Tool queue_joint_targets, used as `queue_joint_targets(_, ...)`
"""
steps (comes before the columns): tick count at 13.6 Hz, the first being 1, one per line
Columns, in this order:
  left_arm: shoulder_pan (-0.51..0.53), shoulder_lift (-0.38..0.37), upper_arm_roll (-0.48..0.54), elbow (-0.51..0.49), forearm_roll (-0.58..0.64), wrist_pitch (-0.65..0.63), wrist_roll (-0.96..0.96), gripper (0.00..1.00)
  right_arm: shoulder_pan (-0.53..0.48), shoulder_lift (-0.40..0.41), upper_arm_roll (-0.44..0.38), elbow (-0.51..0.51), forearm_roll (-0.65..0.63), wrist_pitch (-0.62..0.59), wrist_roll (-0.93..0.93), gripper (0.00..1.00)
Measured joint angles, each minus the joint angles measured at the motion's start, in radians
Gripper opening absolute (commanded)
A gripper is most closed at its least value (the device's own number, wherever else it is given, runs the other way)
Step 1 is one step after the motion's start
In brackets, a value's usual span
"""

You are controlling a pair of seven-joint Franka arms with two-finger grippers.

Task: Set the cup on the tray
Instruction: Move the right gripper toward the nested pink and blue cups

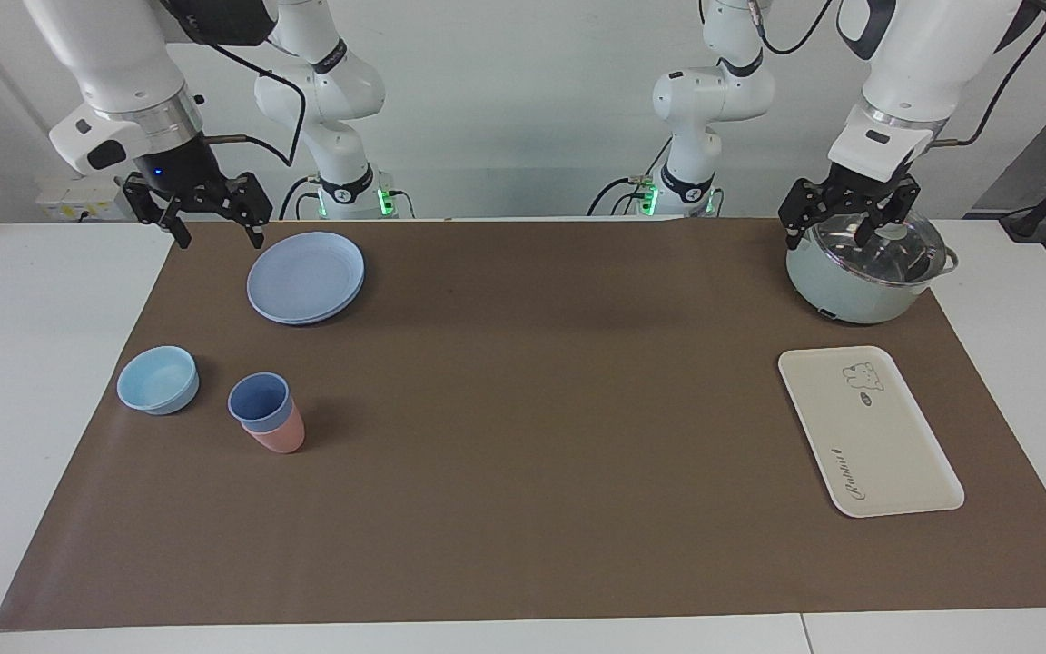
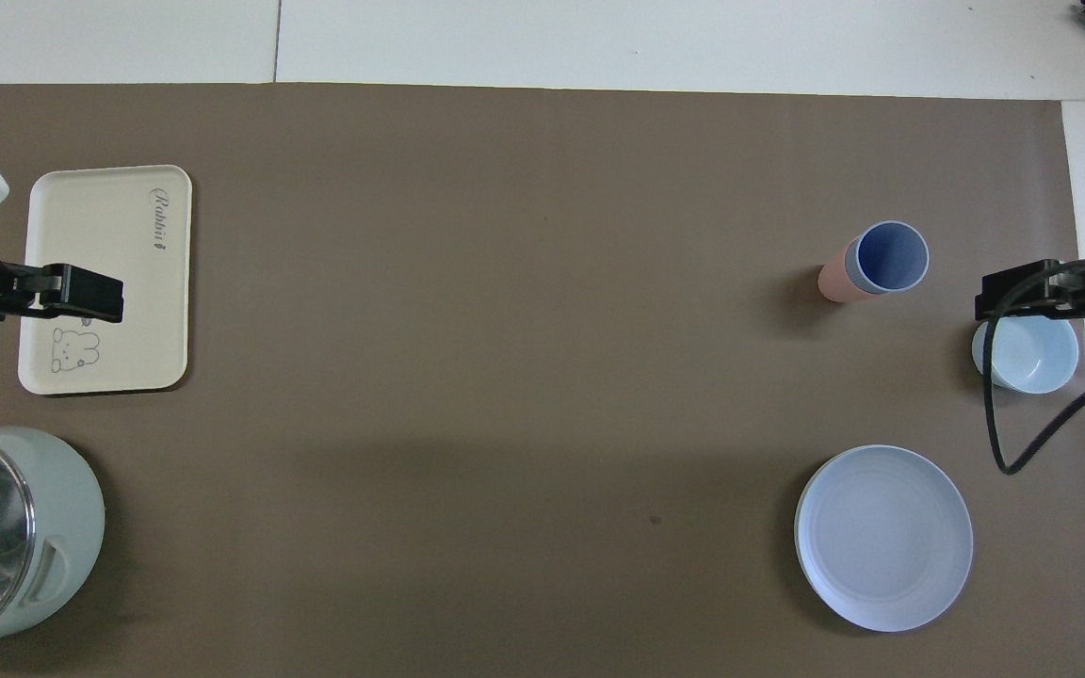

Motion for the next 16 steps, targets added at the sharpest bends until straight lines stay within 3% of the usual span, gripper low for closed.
queue_joint_targets(5,0.000,0.000,0.000,0.000,0.000,0.000,0.000,1.00,-0.143,-0.042,-0.014,-0.221,0.213,0.335,-0.589,1.00)
queue_joint_targets(9,0.002,0.000,0.003,0.000,0.000,-0.002,0.000,1.00,-0.182,-0.022,-0.016,-0.370,0.491,0.550,-1.005,1.00)
queue_joint_targets(13,0.005,0.000,0.004,0.000,0.000,-0.005,0.000,1.00,-0.243,0.080,-0.016,-0.410,0.781,0.578,-1.430,1.00)
queue_joint_targets(16,0.008,0.000,0.005,0.000,0.000,-0.007,0.000,1.00,-0.273,0.148,-0.016,-0.415,0.878,0.558,-1.576,1.00)
